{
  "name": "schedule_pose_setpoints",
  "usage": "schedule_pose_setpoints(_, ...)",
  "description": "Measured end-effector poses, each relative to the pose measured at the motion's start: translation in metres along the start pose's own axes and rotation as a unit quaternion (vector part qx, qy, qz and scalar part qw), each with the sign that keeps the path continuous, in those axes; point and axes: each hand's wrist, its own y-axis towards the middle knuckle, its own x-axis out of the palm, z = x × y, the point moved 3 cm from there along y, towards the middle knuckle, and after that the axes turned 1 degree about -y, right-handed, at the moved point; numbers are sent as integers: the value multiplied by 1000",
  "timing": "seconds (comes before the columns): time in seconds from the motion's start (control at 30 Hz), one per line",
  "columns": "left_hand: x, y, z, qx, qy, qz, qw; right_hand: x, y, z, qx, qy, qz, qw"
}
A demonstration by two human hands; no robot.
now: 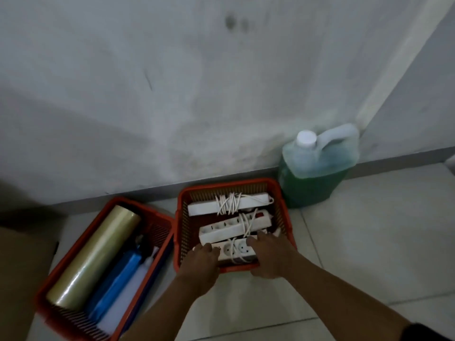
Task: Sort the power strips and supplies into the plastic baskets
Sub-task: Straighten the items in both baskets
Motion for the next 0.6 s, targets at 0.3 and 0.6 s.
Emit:
schedule_pose_setpoints(0.3, 102, 17, -64, 209, 66, 166, 961, 109, 44, -11, -125, -125, 209, 962)
schedule_pose_setpoints(0.6, 105, 28, -70, 207, 105, 248, 941, 103, 52, -11, -132, -170, 261, 941)
